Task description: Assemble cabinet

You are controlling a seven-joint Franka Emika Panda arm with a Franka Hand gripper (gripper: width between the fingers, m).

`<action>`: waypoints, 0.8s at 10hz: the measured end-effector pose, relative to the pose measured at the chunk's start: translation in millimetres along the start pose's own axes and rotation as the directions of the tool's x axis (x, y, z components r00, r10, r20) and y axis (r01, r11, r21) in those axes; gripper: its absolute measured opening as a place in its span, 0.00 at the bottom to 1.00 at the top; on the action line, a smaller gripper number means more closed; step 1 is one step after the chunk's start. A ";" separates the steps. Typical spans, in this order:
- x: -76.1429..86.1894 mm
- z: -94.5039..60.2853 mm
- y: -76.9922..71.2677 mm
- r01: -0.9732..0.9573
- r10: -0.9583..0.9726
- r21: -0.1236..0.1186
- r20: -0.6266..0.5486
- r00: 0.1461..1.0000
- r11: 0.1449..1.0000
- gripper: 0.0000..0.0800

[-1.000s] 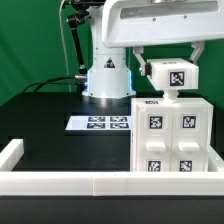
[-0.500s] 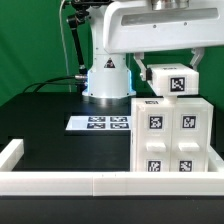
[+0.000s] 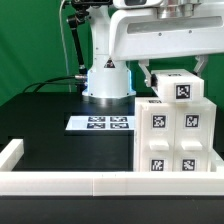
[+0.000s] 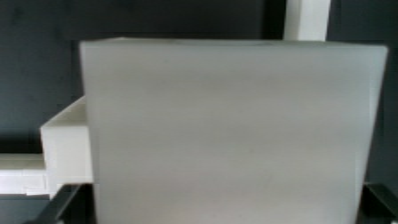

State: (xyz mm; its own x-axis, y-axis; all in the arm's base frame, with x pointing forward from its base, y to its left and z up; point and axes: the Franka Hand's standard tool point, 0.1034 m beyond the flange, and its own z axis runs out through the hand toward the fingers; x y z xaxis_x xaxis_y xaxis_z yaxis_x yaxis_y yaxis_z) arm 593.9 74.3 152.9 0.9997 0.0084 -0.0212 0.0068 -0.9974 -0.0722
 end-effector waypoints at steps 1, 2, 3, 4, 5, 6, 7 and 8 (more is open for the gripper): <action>-0.1 2.0 0.3 0.000 0.000 -0.001 -0.012 1.000 1.000 0.70; 1.7 2.0 0.1 0.000 0.000 -0.001 -0.025 1.000 1.000 0.70; 2.9 1.8 0.1 0.001 -0.001 -0.001 -0.032 0.999 1.000 0.70; 3.1 1.7 0.1 0.001 -0.001 -0.001 -0.033 0.999 1.000 0.70; 3.1 1.7 0.1 0.001 -0.001 -0.001 -0.033 0.999 1.000 0.70; 3.1 1.7 0.1 0.001 -0.001 -0.001 -0.033 0.999 1.000 0.70; 3.1 1.7 0.1 0.001 -0.001 -0.001 -0.033 0.999 1.000 0.70; 3.1 1.7 0.1 0.001 -0.001 -0.001 -0.033 0.999 1.000 0.70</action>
Offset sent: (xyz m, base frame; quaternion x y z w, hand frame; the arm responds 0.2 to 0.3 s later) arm -0.0010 0.0008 -0.0030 -0.0089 0.0086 -0.0088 0.9999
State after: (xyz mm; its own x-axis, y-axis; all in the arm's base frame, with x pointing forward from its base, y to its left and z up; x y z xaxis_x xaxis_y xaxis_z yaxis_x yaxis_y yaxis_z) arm 597.0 74.3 151.1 0.9999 0.0070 0.0118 0.0078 -0.9974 -0.0715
